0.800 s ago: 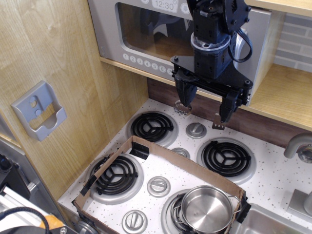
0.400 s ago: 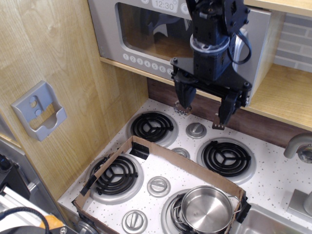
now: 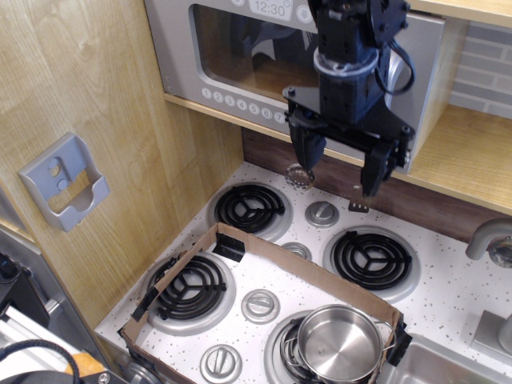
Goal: Open microwave
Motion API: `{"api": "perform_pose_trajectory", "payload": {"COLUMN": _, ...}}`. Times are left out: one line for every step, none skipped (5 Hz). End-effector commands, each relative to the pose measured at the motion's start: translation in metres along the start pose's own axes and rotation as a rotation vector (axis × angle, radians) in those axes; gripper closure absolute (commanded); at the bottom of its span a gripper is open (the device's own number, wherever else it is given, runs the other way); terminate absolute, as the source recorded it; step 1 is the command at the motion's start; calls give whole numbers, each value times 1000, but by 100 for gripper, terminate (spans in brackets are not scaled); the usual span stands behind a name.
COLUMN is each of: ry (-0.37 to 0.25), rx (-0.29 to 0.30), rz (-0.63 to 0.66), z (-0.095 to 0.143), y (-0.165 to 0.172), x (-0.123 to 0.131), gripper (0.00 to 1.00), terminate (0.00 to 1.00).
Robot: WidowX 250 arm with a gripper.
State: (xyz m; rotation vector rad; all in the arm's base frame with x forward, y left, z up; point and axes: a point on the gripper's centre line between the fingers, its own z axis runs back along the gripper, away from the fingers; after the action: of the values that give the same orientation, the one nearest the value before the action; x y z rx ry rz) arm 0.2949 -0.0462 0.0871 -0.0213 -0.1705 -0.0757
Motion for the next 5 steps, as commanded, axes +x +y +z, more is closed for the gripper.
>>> {"api": "perform_pose_trajectory", "payload": {"ry": -168, "rx": 44, "rz": 80, "z": 32, "y": 4, "x": 44, "gripper": 0, "terminate": 0}}
{"api": "perform_pose_trajectory", "payload": {"ry": -222, "rx": 55, "rz": 83, "z": 34, "y": 9, "x": 62, "gripper": 0, "terminate": 0}}
{"api": "perform_pose_trajectory", "payload": {"ry": -236, "rx": 55, "rz": 79, "z": 32, "y": 10, "x": 72, "gripper": 0, "terminate": 0}}
{"api": "perform_pose_trajectory", "payload": {"ry": -234, "rx": 54, "rz": 69, "z": 29, "y": 9, "x": 81, "gripper": 0, "terminate": 0}}
{"api": "perform_pose_trajectory", "payload": {"ry": -238, "rx": 48, "rz": 63, "z": 25, "y": 11, "x": 86, "gripper": 0, "terminate": 0}}
